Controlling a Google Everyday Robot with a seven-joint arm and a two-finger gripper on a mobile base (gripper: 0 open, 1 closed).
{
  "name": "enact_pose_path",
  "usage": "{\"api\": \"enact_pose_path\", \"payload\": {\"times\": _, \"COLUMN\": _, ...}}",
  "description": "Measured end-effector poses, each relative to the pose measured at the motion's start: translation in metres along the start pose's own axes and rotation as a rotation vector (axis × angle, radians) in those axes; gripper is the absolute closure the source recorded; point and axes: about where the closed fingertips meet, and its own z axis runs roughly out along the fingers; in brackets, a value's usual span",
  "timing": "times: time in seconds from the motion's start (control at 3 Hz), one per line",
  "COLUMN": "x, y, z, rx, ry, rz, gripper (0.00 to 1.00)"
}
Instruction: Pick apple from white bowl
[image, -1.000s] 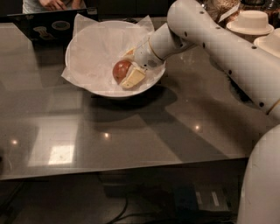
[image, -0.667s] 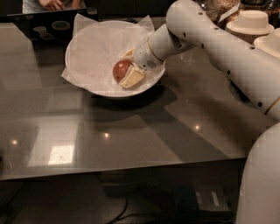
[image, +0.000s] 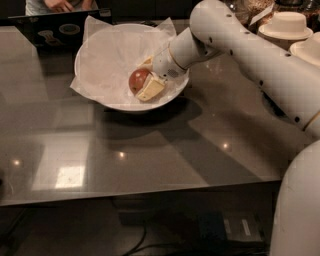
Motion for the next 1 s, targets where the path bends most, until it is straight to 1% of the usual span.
{"api": "enact_pose_path", "payload": {"times": 0.33, "x": -0.002, "y": -0.001, "z": -0.006, "rx": 0.01, "ry": -0.038, "rz": 0.02, "gripper": 1.0}}
{"api": "enact_pose_path", "payload": {"times": 0.67, "x": -0.005, "y": -0.004, "z": -0.018, "rx": 0.03, "ry": -0.075, "rz": 0.038, "gripper": 1.0}}
{"api": "enact_pose_path", "payload": {"times": 1.0, "x": -0.014, "y": -0.01, "z": -0.041, "rx": 0.068, "ry": -0.118, "rz": 0.048, "gripper": 1.0}}
